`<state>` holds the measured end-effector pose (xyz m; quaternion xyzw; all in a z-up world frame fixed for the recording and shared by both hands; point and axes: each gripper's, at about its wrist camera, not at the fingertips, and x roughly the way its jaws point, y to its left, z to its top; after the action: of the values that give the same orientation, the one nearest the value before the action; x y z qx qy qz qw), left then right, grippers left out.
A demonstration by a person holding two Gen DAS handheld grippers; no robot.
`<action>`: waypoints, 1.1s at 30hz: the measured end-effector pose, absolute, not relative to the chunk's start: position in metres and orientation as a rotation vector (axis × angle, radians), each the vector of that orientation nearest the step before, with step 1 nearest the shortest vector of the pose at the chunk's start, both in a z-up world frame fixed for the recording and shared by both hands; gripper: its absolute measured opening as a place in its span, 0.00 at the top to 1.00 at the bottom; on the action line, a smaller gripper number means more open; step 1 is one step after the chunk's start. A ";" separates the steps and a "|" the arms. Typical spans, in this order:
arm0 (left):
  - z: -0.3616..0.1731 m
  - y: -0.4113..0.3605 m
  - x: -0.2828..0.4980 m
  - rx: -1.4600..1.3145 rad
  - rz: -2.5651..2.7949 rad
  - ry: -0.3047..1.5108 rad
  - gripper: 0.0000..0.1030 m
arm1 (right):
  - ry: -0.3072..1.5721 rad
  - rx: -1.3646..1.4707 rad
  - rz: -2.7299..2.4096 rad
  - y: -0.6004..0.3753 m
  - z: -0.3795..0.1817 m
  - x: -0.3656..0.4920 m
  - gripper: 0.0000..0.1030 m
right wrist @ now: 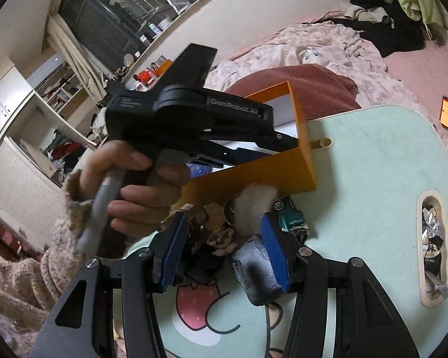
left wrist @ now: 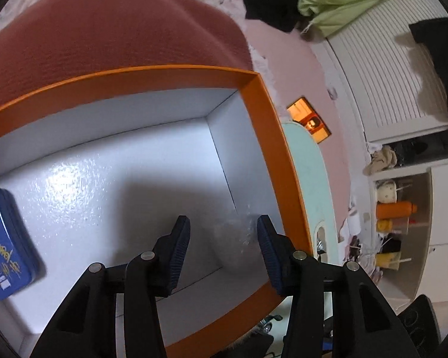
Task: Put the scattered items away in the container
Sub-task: 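Set the pompom on the table with the right gripper while the left gripper grasps the plastic bag, then carry the plastic bag out and set it on the table with the left gripper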
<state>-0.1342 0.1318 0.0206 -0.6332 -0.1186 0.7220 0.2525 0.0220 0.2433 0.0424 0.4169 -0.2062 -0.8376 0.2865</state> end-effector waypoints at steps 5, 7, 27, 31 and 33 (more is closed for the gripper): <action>0.025 0.129 -0.129 -1.664 1.977 -0.291 0.82 | -0.571 1.137 -2.228 0.244 0.038 0.022 0.49; 0.032 0.121 -0.129 -1.616 1.995 -0.315 0.82 | -0.572 1.136 -2.231 0.245 0.038 0.022 0.49; 0.088 -0.076 0.009 -1.303 2.416 -0.330 0.82 | -0.228 1.155 -2.434 0.223 0.057 0.023 0.49; 0.050 -0.071 0.037 -1.370 2.400 -0.314 0.82 | -0.156 1.116 -2.442 0.210 0.066 0.018 0.49; 0.041 -0.064 0.047 -1.366 2.403 -0.310 0.82 | -0.094 1.079 -2.462 0.199 0.074 0.015 0.49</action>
<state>0.0472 -0.0643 0.0410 -0.4832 -0.1097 0.8499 0.1793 0.0145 0.1986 0.0744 0.3910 -0.0341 -0.8920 0.2241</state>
